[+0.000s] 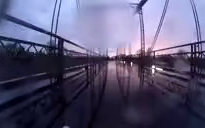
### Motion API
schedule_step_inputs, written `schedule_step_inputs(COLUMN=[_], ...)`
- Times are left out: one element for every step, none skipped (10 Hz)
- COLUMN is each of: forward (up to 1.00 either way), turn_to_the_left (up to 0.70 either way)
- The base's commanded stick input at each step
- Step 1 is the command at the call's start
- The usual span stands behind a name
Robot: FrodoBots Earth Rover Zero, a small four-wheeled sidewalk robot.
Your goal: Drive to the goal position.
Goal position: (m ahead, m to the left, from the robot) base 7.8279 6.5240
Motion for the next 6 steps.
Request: schedule_step_inputs(forward=[0.7, 0.7, 0.7, 0.7, 0.7, 0.7], turn_to_the_left=[0.0, 0.0, 0.0, 0.0, 0.0, 0.0])
